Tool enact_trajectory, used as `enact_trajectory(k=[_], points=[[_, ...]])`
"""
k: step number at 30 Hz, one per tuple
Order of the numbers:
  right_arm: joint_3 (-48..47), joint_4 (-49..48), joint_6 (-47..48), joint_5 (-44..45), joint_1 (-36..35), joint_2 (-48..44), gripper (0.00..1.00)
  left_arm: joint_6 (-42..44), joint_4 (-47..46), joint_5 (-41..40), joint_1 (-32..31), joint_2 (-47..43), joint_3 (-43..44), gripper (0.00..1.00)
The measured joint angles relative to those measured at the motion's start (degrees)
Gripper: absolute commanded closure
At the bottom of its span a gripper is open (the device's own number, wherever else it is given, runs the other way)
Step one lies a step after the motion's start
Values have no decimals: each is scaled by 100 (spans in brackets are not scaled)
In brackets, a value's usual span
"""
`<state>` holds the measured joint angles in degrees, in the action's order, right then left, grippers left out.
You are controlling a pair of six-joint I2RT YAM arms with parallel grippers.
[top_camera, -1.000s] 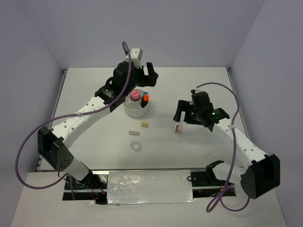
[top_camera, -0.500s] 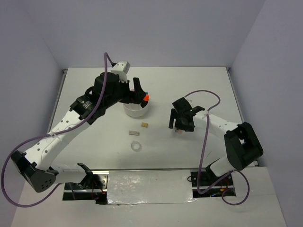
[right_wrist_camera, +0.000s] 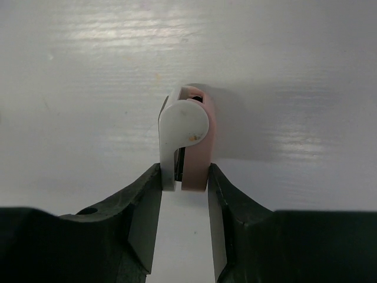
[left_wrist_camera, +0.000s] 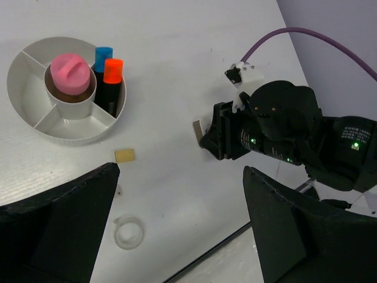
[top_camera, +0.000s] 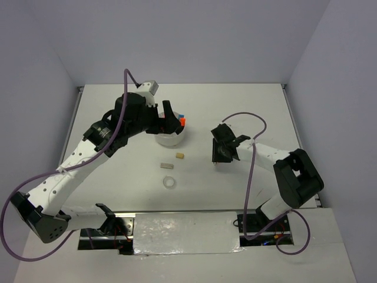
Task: Sort the stationery into containers
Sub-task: Pick up the stationery from the center of the board, then place the stationery in the storage box.
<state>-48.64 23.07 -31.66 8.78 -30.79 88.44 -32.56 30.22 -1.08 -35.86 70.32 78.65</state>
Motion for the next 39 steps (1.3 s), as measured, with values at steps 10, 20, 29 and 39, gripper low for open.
enact_trajectory(k=[10, 20, 29, 39], points=[[516, -743, 1292, -1342, -590, -2055, 81, -1108, -109, 796, 490, 238, -20, 1], [-188, -968, 1742, -2052, -1268, -2914, 80, -2046, -625, 2020, 522, 511, -431, 10], [-1075, -839, 1871, -2000, -1495, -2420, 80, -2168, -774, 2369, 354, 656, -431, 36], [-1373, -662, 1906, -1867, -1497, -2105, 9, -1860, -439, 2238, 352, 874, -122, 100]])
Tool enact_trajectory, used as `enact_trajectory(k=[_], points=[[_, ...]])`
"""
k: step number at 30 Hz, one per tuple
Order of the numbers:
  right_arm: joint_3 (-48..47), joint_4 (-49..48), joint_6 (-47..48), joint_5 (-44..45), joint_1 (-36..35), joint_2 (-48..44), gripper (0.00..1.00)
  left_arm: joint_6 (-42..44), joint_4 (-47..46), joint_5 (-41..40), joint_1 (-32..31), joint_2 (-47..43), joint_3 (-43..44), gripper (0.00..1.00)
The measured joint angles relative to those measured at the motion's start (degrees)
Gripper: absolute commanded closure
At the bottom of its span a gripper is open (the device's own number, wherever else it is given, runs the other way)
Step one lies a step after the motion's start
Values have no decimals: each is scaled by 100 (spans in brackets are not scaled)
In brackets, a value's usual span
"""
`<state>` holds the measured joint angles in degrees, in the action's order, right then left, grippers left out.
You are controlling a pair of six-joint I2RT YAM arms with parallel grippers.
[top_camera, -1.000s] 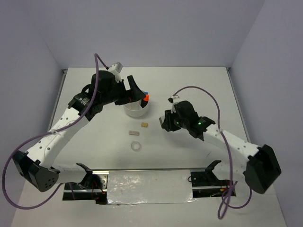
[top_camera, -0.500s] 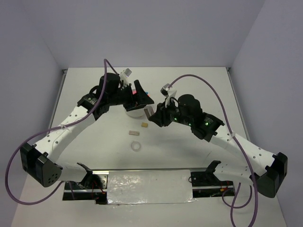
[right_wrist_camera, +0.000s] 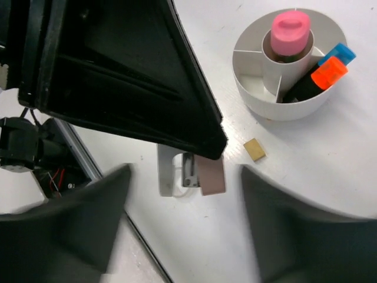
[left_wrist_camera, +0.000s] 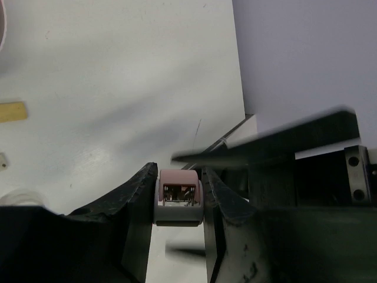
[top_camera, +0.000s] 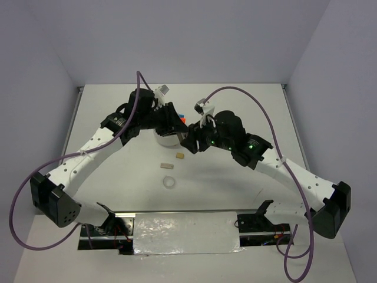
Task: Sort the stationery into containers
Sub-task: Place the stationery in the storage box.
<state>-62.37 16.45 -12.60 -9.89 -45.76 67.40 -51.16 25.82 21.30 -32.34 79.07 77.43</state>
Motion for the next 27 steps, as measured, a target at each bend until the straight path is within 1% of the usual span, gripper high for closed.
enact_trajectory(k=[1, 4, 6, 8, 11, 13, 15, 17, 21, 24, 27], points=[[-15, -2, -20, 46, 11, 13, 0, 11, 94, -2, 0, 61, 101, 100], [-42, 22, -90, 164, 87, 22, 0, 44, 361, -275, -15, 319, 516, 100], [-44, 94, -205, 313, 221, -24, 0, 98, 601, -654, -24, 555, 962, 100], [-39, 271, -378, 599, 444, -155, 0, 120, 901, -1231, 9, 866, 1530, 100], [-24, 621, -619, 1158, 748, -627, 0, -57, 1215, -2240, 114, 1386, 2291, 100], [-33, 841, -715, 1438, 817, -994, 0, -376, 1421, -2979, 160, 1805, 2734, 100], [-66, 1082, -765, 1596, 820, -1296, 0, -678, 1598, -3550, 214, 2267, 3121, 100], [-70, 1268, -815, 1657, 820, -1504, 0, -990, 1788, -4059, 225, 2782, 3565, 100], [50, 1521, -907, 1563, 820, -1742, 0, -1427, 1985, -4798, 201, 3689, 4323, 100], [232, 1633, -953, 1370, 820, -1853, 0, -1609, 1939, -5187, 170, 4094, 4658, 100], [387, 1792, -984, 1213, 820, -1917, 0, -1733, 1919, -5549, 127, 4315, 4916, 100]])
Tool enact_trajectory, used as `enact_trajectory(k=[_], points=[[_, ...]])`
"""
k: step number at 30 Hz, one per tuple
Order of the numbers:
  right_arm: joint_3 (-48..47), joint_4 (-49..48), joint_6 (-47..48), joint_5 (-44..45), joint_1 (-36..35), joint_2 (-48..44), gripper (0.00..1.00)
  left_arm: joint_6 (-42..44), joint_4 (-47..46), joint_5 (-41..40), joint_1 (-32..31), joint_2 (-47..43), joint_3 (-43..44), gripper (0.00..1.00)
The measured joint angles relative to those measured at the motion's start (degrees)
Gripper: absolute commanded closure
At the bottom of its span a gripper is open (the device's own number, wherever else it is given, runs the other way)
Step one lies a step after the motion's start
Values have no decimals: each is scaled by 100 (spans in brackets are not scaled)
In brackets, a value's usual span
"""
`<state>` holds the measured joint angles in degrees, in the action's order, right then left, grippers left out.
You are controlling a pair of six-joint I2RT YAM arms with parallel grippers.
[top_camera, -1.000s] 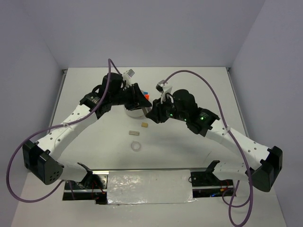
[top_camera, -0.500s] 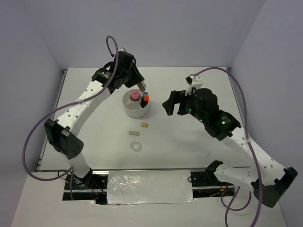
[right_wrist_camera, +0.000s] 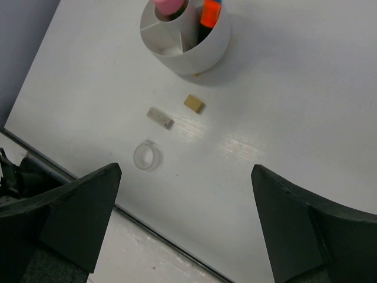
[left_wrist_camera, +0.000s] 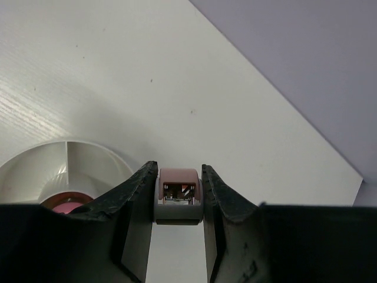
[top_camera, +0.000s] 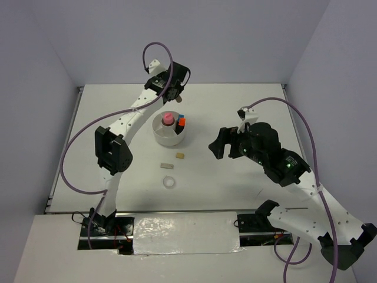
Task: Sort the stationery into containers
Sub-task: Place the stationery in the storage box.
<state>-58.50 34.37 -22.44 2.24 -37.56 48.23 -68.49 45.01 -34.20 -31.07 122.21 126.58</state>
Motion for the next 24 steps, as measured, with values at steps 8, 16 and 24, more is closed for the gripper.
enact_trajectory(k=[8, 16, 24], points=[[70, 273, 81, -358, 0, -168, 0, -557, 251, -916, -291, 238, 319, 100], [70, 361, 192, -686, 0, -201, 0, -1047, 638, -1292, -474, 378, 109, 100], [94, 385, 240, -979, 0, -306, 0, -1117, 645, -1510, -402, 420, 35, 100]])
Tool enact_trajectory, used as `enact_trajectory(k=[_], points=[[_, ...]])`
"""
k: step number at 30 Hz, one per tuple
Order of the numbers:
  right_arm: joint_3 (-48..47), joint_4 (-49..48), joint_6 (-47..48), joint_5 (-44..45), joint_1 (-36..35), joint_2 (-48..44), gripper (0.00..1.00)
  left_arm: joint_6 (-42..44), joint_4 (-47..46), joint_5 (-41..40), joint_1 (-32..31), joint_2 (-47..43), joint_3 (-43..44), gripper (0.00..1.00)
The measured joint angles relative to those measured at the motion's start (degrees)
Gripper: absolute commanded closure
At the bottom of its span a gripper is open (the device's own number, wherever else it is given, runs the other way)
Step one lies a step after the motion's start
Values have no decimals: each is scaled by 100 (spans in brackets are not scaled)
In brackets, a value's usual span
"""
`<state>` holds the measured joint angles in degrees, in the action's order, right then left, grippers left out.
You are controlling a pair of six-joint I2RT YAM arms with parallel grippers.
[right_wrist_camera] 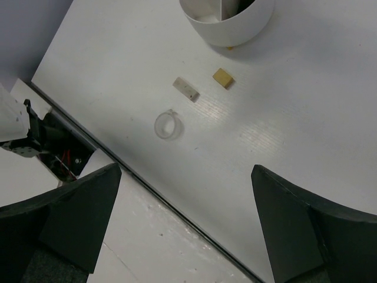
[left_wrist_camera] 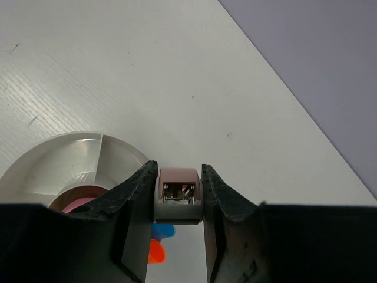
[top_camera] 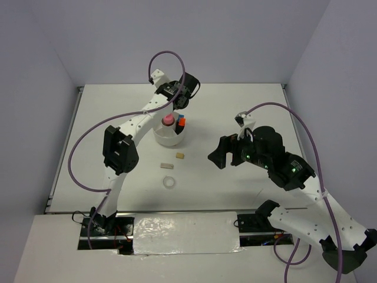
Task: Sort the stationery into containers
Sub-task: Place the stationery in the storage box.
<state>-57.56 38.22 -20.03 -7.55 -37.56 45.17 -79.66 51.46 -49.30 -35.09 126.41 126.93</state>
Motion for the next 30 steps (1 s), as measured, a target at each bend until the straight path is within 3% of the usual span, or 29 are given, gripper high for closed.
enact_trajectory(k=[7, 9, 19, 28, 30], points=[[61, 0, 46, -105, 0, -4, 0, -26, 4, -28, 83, 0, -234, 100], [63, -2, 59, -127, 0, 2, 0, -48, 44, -33, 96, 0, -275, 92], [90, -4, 66, -219, 0, 7, 0, -181, 105, -33, 98, 0, -407, 83], [92, -7, 66, -219, 0, 17, 0, -282, 114, -15, 101, -2, -518, 50], [92, -7, 68, -219, 0, 28, 0, -278, 98, -13, 101, -2, -518, 48]])
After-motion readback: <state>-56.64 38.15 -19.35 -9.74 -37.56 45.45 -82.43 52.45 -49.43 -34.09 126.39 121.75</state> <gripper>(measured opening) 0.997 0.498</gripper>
